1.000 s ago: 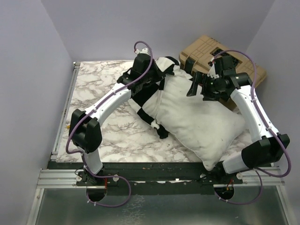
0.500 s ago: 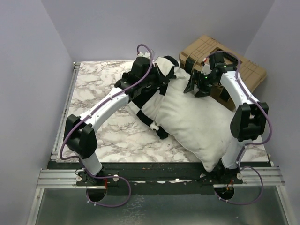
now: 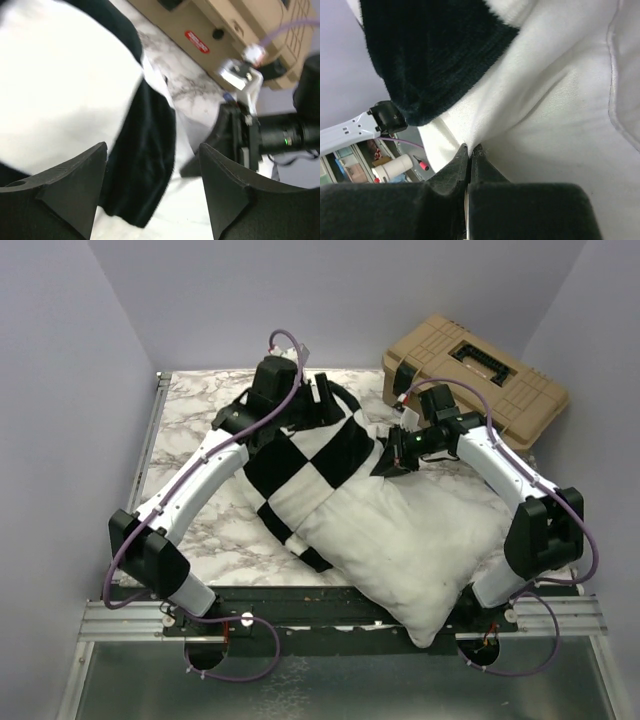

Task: Put the pillow into the pillowcase
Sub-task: Stuff the pillow into the pillowcase.

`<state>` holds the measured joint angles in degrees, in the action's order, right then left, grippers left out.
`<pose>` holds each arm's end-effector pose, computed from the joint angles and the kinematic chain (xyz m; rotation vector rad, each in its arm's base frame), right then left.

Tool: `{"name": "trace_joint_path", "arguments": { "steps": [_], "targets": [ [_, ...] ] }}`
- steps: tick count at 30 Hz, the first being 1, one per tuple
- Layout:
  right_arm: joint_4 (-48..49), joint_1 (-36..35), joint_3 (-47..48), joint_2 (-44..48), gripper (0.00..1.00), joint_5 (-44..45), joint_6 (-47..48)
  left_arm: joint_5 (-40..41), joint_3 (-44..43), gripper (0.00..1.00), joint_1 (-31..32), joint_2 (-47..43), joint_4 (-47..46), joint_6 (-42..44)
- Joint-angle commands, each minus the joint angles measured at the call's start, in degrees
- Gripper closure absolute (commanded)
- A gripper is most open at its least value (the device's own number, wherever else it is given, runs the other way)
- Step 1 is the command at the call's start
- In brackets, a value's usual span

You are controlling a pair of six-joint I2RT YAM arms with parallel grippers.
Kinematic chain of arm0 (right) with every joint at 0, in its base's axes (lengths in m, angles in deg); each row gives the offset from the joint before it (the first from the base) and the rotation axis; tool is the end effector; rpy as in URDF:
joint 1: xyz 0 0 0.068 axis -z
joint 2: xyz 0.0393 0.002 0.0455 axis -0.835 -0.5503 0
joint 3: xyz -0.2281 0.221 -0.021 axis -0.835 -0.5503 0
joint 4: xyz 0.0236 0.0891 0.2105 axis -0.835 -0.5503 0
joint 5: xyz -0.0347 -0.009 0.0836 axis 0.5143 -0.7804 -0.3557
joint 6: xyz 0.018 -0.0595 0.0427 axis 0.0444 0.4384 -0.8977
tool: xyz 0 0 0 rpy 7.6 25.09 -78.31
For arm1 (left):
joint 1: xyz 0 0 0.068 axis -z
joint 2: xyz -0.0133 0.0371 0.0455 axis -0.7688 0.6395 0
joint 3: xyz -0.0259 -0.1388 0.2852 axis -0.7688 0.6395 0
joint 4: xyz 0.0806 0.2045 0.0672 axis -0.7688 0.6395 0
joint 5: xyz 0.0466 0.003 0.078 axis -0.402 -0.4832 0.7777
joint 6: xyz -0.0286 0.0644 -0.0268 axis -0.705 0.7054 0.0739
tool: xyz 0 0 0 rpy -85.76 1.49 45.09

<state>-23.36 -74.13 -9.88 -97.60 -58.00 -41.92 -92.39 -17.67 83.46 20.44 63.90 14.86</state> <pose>0.2896 0.1358 0.3121 -0.1646 2.6851 1.1906 0.2764 -0.1930 0.4172 0.0730 2.1710 -0.8778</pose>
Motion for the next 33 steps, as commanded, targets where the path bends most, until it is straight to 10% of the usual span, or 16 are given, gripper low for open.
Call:
{"name": "trace_joint_path", "arguments": {
  "steps": [1,11,16,20,25,33],
  "targets": [
    [0.13,0.14,-2.66,4.43,1.00,-1.30,-0.51,3.44,-10.10,0.25,-2.93,4.41,8.41,1.63],
    [0.73,0.09,-1.11,6.19,1.00,2.64,-2.23,8.47,-19.30,0.24,-9.75,10.19,17.78,-0.62],
    [0.90,-1.80,0.07,3.01,0.98,-6.09,-2.30,-1.98,-20.87,0.28,-9.45,12.83,16.25,-0.42],
    [3.71,-4.11,1.08,2.20,0.72,-11.96,-5.34,-2.80,-20.42,0.29,-1.22,15.25,15.57,1.20],
    [-2.93,-2.35,11.86,2.72,0.33,1.27,-4.40,2.72,-8.51,0.33,4.44,12.07,13.14,-6.67],
    [-8.41,5.50,17.59,-3.84,0.12,8.40,-0.87,10.42,10.58,0.35,3.81,-3.06,11.38,-13.58]
  ]
}}
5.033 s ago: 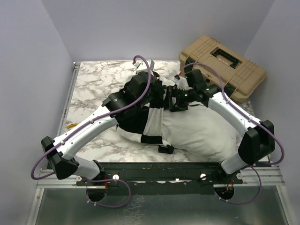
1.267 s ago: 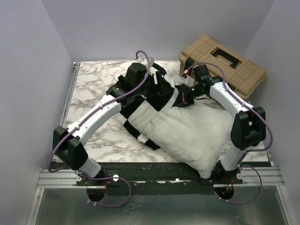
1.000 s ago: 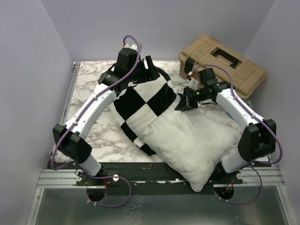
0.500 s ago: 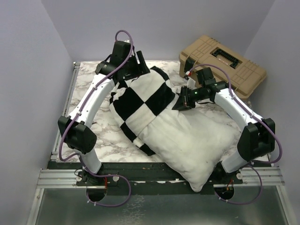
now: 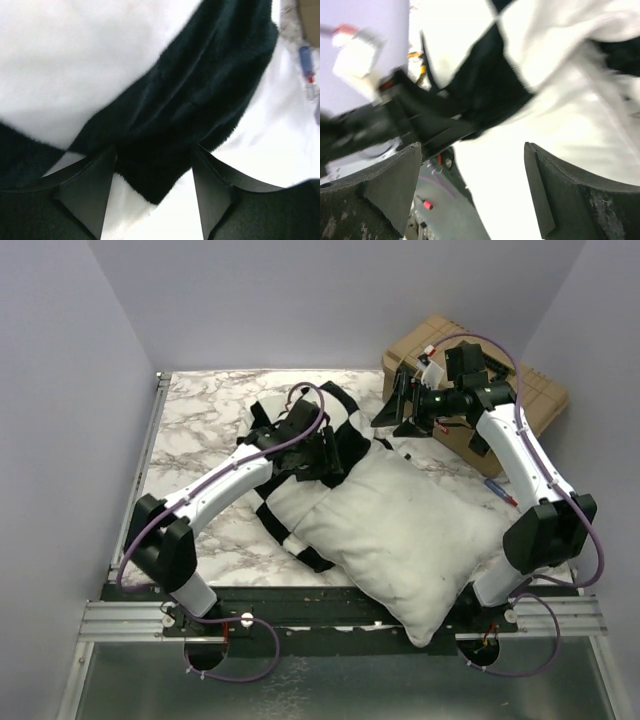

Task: Put the pillow into the pillowcase
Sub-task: Stuff the pillow into the pillowcase.

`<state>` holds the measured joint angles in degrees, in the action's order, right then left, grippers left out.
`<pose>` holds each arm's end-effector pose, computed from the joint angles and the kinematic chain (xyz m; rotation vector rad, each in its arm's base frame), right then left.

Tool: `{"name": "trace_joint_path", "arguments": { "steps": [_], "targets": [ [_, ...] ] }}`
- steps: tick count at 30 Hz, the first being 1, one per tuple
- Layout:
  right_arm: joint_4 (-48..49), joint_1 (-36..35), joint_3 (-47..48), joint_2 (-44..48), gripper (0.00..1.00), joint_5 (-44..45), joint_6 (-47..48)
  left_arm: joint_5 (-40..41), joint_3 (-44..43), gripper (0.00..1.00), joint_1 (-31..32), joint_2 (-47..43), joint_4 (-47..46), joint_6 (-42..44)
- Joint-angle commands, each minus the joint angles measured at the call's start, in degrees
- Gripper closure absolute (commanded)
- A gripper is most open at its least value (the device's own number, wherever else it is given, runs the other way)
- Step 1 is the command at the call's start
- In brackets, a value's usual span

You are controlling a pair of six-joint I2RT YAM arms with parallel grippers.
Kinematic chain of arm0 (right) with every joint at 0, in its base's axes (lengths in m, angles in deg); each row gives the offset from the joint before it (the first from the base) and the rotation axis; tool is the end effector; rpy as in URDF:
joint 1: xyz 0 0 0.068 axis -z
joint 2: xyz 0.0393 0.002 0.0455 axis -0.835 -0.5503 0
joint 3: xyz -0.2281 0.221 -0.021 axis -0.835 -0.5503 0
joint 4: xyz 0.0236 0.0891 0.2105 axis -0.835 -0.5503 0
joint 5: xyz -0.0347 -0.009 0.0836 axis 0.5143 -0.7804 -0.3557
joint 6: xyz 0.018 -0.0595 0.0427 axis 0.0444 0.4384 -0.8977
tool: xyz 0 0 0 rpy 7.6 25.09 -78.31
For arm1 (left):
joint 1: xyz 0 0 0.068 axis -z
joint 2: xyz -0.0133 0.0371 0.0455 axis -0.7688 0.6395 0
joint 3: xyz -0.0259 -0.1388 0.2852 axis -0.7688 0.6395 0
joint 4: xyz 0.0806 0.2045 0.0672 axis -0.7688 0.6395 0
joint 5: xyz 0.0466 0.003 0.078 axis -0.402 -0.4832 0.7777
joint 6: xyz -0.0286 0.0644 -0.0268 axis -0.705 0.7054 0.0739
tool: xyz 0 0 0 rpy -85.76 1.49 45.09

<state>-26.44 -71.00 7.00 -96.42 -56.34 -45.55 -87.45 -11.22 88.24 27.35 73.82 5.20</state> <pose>0.3073 0.1211 0.3983 -0.1227 2.4388 1.1563 0.2708 -0.2174 0.3232 -0.1148 2.5923 -0.6777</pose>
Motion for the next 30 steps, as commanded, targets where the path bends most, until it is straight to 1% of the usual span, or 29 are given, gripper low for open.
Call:
{"name": "trace_joint_path", "arguments": {
  "steps": [1,3,6,8,9,11,12,13,16,18,19,20,22,26,28,29,30],
  "targets": [
    [-6.02,2.82,0.28,-5.75,0.11,7.20,3.56,6.04,5.14,0.33,-1.75,-12.13,3.14,-4.10],
    [-7.12,3.58,-1.11,-6.91,0.09,7.36,4.02,6.58,6.27,0.30,-4.23,-15.83,8.67,-3.83],
    [-7.59,4.01,-4.57,-7.26,0.08,7.55,4.25,5.80,7.22,0.22,-8.04,-18.98,19.40,-1.17],
    [-7.99,4.51,-7.18,-7.29,0.07,7.46,4.65,1.71,9.17,0.19,-9.08,-19.86,24.48,0.89],
    [-8.24,4.76,-8.41,-7.47,0.06,6.99,4.97,-1.14,11.98,0.18,-9.11,-20.33,24.75,1.22],
    [-8.47,5.15,-10.78,-7.62,0.06,5.13,5.49,-8.16,16.97,0.17,-9.17,-22.14,19.65,-0.03],
    [-8.26,5.19,-11.97,-7.66,0.06,3.78,5.70,-11.65,20.18,0.17,-9.15,-23.17,14.58,-1.45],
    [-8.32,5.23,-12.91,-7.84,0.06,2.05,6.05,-13.47,23.87,0.17,-9.16,-24.43,8.86,-3.00],
    [-6.46,5.21,-16.09,-7.89,0.08,-4.02,4.72,-14.95,30.36,0.19,-9.91,-24.59,-10.06,-9.04],
    [-3.52,5.10,-18.77,-7.06,0.10,-8.33,2.31,-14.61,31.93,0.23,-11.19,-21.55,-21.92,-12.94],
    [-1.97,4.87,-20.01,-6.57,0.11,-10.48,0.89,-14.88,31.36,0.25,-12.09,-19.28,-27.34,-13.87],
    [0.00,4.38,-21.20,-6.30,0.12,-12.26,-0.58,-14.90,29.49,0.29,-13.28,-16.21,-30.85,-13.58],
    [2.10,2.80,-22.70,-5.80,0.13,-15.02,-2.87,-16.04,22.30,0.35,-16.48,-9.44,-33.93,-10.69],
    [7.06,-1.96,-23.16,-4.26,0.13,-18.92,-8.68,-22.76,3.09,0.44,-24.27,4.41,-33.97,-7.29],
    [12.19,-4.47,-23.63,-2.76,0.12,-21.46,-14.36,-24.67,-5.69,0.45,-27.64,9.42,-31.75,-6.09],
    [14.79,-5.66,-24.00,-2.06,0.12,-22.93,-17.07,-24.73,-10.30,0.44,-28.96,11.28,-28.08,-4.64],
    [15.37,-6.47,-23.82,-1.25,0.12,-22.87,-18.64,-23.41,-14.66,0.40,-29.89,12.68,-22.79,-1.54]
  ]
}}
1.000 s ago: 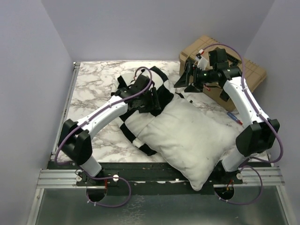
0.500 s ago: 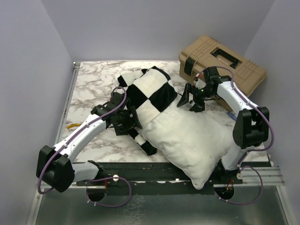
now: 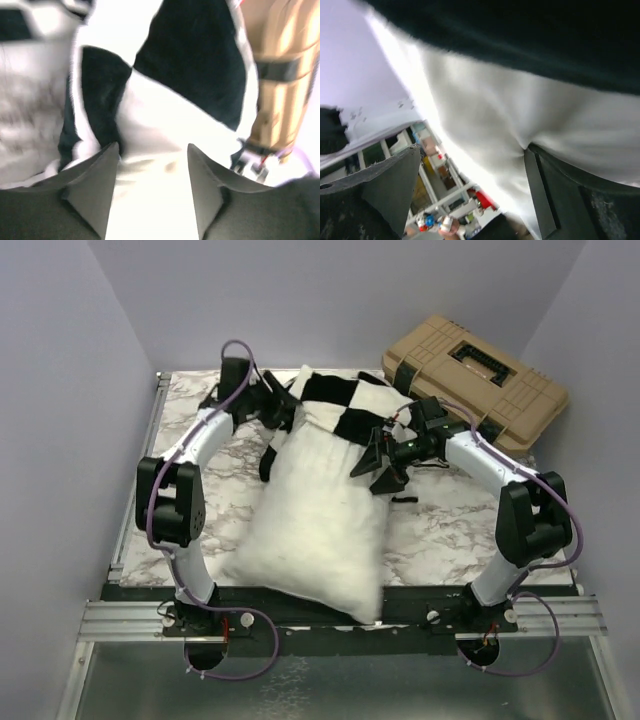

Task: Put the pillow into the pillowcase
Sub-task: Stuff the pillow into the pillowcase.

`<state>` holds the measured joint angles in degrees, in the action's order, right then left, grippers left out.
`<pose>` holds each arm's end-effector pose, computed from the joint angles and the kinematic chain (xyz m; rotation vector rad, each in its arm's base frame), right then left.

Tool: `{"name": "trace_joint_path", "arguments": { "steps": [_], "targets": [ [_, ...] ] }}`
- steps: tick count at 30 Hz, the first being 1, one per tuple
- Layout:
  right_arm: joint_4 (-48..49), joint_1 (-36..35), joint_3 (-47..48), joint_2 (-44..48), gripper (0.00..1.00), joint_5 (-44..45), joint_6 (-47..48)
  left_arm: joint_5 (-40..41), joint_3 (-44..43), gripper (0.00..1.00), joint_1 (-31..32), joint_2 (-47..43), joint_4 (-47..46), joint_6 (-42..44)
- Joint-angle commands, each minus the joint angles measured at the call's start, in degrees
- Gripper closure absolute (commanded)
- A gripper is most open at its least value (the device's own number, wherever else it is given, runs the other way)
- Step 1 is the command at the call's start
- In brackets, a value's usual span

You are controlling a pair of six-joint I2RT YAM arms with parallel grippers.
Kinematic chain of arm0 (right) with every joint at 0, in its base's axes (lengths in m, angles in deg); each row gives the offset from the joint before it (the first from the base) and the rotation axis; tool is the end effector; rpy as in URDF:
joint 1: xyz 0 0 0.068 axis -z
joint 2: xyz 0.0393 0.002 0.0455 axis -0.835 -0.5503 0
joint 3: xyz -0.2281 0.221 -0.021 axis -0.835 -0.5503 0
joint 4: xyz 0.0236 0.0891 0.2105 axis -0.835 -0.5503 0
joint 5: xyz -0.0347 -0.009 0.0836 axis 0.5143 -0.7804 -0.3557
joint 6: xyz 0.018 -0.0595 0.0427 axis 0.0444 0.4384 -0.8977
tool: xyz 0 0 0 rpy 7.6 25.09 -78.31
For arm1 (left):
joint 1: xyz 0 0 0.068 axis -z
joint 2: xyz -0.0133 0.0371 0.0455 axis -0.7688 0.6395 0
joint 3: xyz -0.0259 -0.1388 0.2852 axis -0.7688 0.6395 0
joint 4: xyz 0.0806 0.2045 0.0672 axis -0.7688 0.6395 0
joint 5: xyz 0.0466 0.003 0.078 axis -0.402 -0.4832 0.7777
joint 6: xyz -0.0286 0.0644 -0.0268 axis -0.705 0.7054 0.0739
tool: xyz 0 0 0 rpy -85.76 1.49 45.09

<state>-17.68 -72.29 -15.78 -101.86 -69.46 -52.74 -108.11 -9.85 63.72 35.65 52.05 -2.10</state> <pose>0.2977 0.1364 0.2755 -0.1094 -2.7432 -1.4862 0.3884 -0.1205 0.3040 -0.5499 2.3490 -1.0643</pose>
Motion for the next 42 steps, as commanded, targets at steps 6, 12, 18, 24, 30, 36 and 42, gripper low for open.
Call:
{"name": "trace_joint_path", "arguments": {
  "steps": [6,12,18,24,30,36,42],
  "targets": [
    [-10.51,0.12,8.47,6.48,0.07,6.02,-1.62,14.31,-31.18,0.26,-6.37,3.63,29.84,24.08],
    [-10.15,13.26,5.83,7.82,0.07,11.60,1.79,20.74,-19.14,0.24,-0.23,-9.22,32.54,23.81],
    [-3.02,19.14,-0.53,5.26,0.07,13.80,-0.16,26.36,-14.26,0.21,18.45,-11.56,33.10,18.57],
    [4.21,20.82,-6.94,4.15,0.08,12.52,-2.52,41.90,-13.04,0.05,33.60,-3.45,33.22,18.57],
    [7.85,20.84,-10.56,3.93,0.08,12.81,-3.42,58.80,-12.79,0.02,35.93,9.85,35.12,25.71],
    [5.19,20.64,-10.93,5.72,0.08,16.33,-0.32,58.96,-18.41,0.84,31.12,13.56,39.56,27.87],
    [7.44,19.01,-13.17,8.86,0.08,18.37,-0.94,52.36,-15.23,1.00,23.69,2.23,39.71,23.46]
  ]
}}
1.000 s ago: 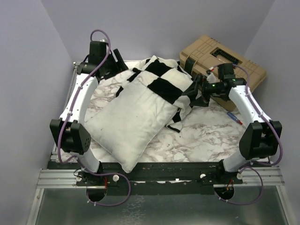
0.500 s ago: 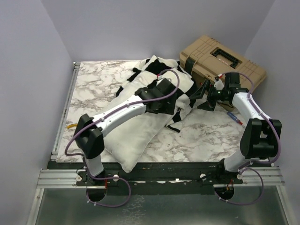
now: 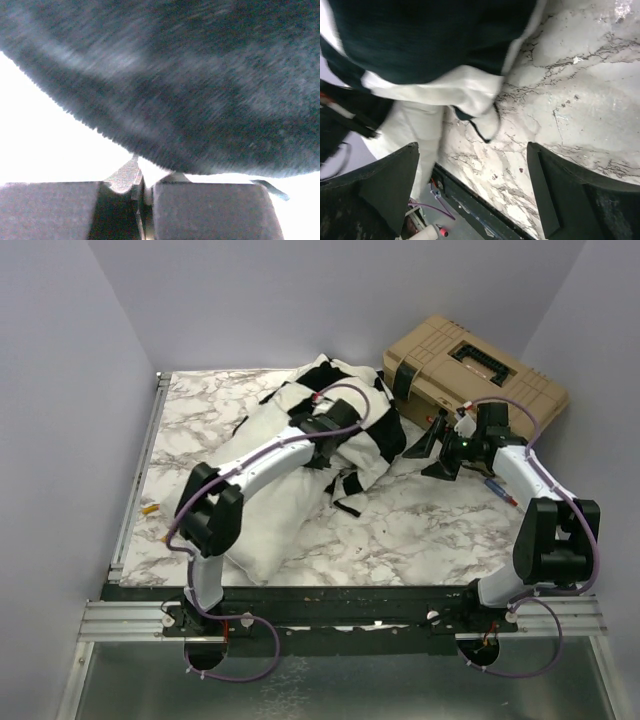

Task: Put the pillow into the pillowcase
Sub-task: Stuff the pillow into the pillowcase.

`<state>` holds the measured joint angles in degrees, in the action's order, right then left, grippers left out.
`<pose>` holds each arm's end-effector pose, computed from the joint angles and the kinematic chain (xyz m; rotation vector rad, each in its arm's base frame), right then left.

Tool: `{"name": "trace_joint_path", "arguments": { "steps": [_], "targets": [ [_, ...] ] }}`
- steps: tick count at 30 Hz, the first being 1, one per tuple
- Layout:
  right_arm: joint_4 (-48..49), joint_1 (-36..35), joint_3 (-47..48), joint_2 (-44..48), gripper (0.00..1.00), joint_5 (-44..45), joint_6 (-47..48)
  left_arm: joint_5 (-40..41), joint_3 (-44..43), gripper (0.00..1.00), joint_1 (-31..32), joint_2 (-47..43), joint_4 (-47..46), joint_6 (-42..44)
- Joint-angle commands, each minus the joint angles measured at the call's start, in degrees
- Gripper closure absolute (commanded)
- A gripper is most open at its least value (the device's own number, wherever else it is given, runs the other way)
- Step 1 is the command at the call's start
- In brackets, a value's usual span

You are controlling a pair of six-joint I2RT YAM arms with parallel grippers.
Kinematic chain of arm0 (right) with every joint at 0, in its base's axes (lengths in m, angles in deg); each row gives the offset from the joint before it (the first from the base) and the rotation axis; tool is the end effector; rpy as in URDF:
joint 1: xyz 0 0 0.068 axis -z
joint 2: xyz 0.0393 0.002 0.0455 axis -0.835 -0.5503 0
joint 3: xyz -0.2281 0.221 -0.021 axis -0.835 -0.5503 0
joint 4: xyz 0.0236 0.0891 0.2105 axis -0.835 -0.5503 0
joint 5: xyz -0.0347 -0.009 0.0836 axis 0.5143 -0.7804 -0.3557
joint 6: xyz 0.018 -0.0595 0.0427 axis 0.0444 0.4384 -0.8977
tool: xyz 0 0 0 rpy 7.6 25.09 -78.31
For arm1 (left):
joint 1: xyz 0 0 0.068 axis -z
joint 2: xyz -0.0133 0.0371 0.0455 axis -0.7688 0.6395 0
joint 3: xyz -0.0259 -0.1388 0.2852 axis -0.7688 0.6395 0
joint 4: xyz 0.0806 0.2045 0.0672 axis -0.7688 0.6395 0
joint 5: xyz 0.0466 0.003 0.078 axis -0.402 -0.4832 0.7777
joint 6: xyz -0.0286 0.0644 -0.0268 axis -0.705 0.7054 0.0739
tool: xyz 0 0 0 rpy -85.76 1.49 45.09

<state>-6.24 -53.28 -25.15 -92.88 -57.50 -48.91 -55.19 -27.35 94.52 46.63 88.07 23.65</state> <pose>0.3009 0.0244 0.2796 0.3999 2.4800 1.0894 0.3144 -0.2646 0.2725 0.2823 2.5351 0.2402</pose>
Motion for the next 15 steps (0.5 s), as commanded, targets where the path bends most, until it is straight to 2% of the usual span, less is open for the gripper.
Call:
{"name": "trace_joint_path", "arguments": {
  "steps": [1,9,15],
  "targets": [
    [-2.58,-0.38,-4.54,0.23,0.08,5.95,-5.95,-2.49,3.26,1.00,-8.30,-10.96,3.21,-2.93],
    [12.85,-8.84,-4.70,-3.23,0.11,1.96,-16.38,-15.49,9.88,1.00,-14.21,-22.27,-1.36,-9.43],
    [26.69,-14.73,-1.65,-7.97,0.12,-0.53,-25.52,-18.98,10.93,1.00,-16.45,-25.03,-2.67,-10.60]
  ]
}}
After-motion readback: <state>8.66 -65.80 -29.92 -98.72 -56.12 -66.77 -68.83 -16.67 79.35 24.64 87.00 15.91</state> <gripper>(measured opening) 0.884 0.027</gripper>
